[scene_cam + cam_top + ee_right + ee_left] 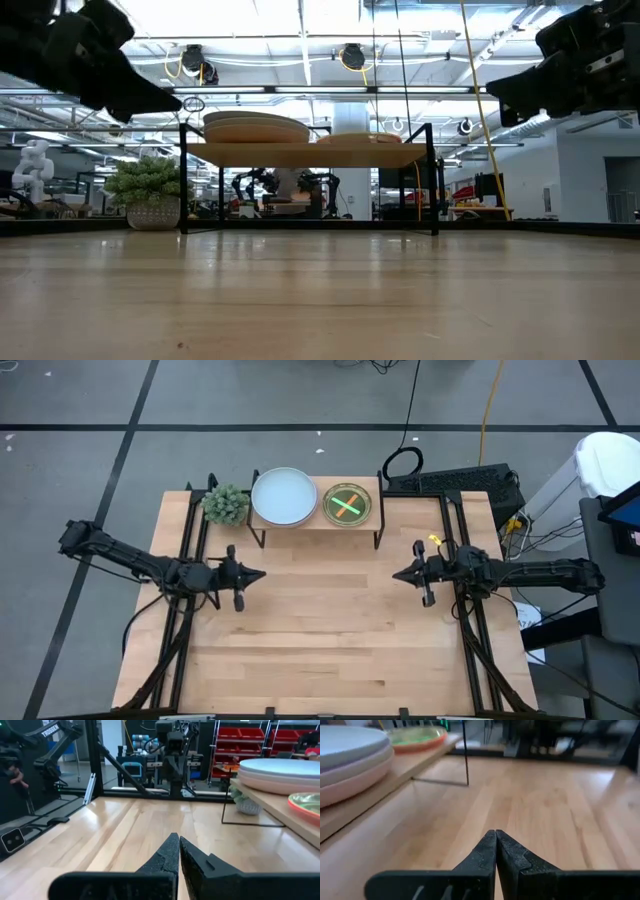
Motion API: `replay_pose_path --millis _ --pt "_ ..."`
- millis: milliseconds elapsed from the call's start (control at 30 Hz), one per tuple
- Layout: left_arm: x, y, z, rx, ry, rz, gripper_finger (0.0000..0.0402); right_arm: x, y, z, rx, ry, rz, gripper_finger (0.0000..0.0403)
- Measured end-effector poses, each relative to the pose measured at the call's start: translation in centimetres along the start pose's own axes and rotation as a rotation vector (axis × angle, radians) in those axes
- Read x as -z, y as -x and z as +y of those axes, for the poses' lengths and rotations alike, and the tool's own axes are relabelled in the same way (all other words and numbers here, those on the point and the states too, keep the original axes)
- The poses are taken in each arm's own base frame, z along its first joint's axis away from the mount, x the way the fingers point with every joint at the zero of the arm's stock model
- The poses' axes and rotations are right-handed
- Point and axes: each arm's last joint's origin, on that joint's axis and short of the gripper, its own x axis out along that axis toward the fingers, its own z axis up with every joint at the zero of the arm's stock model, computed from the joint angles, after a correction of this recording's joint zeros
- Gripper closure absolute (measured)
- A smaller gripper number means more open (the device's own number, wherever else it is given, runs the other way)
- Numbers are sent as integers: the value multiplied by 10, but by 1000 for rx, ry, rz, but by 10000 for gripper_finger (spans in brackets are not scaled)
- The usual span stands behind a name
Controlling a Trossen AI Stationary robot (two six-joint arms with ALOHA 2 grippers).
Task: Place and stack plates onto a shelf
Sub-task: Return to Home Position
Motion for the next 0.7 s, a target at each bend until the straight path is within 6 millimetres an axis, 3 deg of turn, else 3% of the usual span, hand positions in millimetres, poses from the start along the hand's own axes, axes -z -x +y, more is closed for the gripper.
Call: replay_pose_path --millis 300,700 --pt "33 12 11 24 94 -167 394 2 0 0 -2 -5 21 403" --pt "21 22 13 74 9 -284 394 2 0 0 -2 -12 20 403"
